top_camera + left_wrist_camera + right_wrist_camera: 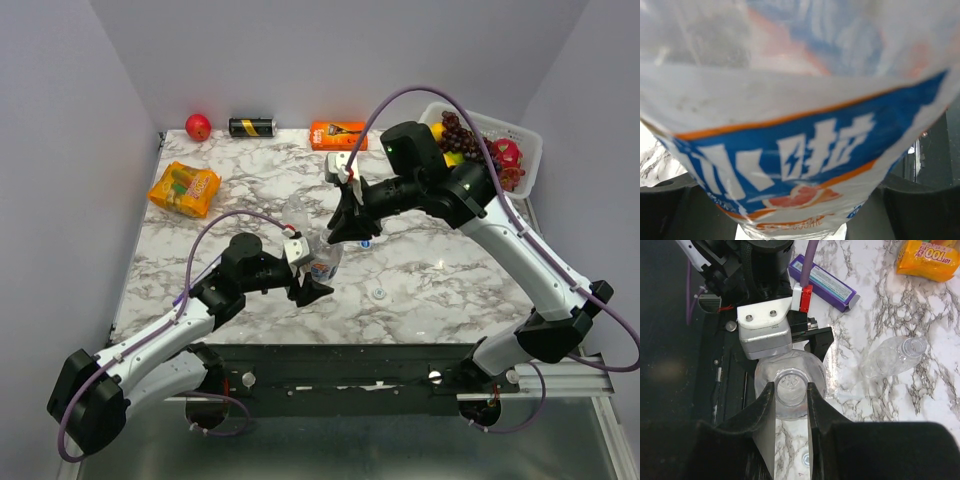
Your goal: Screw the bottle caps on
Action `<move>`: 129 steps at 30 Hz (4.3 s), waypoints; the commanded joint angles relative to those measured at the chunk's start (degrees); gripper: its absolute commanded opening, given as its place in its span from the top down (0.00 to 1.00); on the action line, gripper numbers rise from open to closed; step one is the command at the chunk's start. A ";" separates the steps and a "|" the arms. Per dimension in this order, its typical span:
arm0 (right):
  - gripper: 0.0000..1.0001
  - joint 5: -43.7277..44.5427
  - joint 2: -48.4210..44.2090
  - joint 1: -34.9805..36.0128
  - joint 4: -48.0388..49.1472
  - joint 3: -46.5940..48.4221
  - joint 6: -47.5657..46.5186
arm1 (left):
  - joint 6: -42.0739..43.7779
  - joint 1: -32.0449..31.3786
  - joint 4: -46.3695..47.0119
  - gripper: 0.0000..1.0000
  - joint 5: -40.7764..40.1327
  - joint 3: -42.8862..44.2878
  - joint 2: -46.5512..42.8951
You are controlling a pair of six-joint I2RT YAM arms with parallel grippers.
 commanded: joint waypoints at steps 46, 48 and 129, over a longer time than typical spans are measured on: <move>0.39 15.65 24.11 -15.83 11.08 -21.90 -41.95 | 14.24 24.87 -28.17 1.00 -4.91 1.18 -9.42; 0.39 16.01 25.33 -15.92 11.08 -21.19 -40.90 | 13.88 25.05 -28.17 1.00 -4.48 0.83 -9.51; 0.73 4.84 -8.50 1.92 -10.45 -9.32 -47.37 | 27.94 -1.05 -13.68 1.00 -1.30 2.06 2.27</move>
